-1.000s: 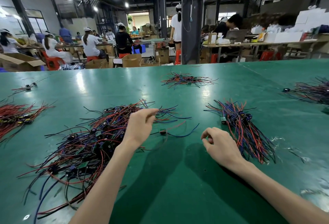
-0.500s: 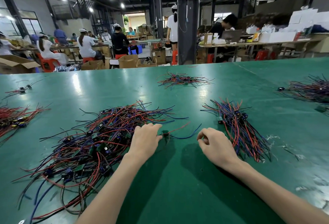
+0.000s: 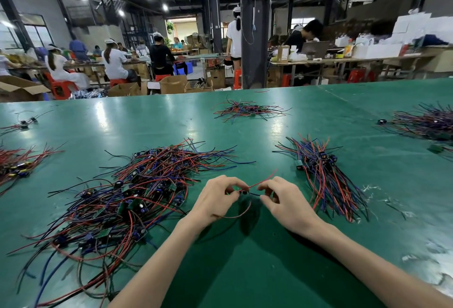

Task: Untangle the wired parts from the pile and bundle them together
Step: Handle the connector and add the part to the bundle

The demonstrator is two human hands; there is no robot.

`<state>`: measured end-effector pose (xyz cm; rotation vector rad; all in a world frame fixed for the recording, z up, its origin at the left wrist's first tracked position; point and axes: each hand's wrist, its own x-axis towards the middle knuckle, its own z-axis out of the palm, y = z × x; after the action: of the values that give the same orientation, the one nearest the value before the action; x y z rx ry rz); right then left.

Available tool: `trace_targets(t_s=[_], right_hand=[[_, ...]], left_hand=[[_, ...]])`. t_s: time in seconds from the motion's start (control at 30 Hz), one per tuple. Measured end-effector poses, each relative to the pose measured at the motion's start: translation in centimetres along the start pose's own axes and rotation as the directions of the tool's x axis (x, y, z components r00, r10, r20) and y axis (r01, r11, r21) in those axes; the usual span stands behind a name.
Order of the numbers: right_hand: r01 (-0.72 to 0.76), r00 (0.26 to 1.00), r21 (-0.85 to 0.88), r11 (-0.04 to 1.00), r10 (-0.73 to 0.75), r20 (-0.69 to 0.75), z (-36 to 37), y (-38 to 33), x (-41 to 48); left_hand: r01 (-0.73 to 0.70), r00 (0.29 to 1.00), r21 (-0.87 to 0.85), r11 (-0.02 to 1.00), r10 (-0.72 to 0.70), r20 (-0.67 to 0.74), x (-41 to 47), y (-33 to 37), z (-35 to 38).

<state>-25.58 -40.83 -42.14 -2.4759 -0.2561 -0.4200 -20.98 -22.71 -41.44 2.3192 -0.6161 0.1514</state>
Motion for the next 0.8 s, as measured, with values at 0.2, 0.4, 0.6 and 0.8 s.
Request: trace_targets(t_s=[0.2, 0.4, 0.6, 0.8], right_hand=[[0.012, 0.999, 0.17, 0.985, -0.007, -0.032, 0.0, -1.0, -0.1], [-0.073, 0.996, 0.256, 0.964, 0.082, -0.023, -0.5, -1.2, -0.1], [0.003, 1.0, 0.152, 0.988, -0.001, -0.014, -1.0, -1.1, 0.0], [0.008, 1.0, 0.115, 0.993, -0.005, -0.027, -1.0, -0.9, -0.1]], left_hand=[[0.115, 0.993, -0.383, 0.917, -0.108, 0.04, -0.1, 0.8, 0.1], [0.131, 0.988, -0.49, 0.862, -0.075, 0.133, -0.5, 1.8, -0.3], [0.265, 0.961, -0.586, 0.766, -0.161, 0.224, -0.7, 2.0, -0.7], [0.242, 0.964, -0.62, 0.746, -0.112, 0.242, -0.8, 2.3, -1.2]])
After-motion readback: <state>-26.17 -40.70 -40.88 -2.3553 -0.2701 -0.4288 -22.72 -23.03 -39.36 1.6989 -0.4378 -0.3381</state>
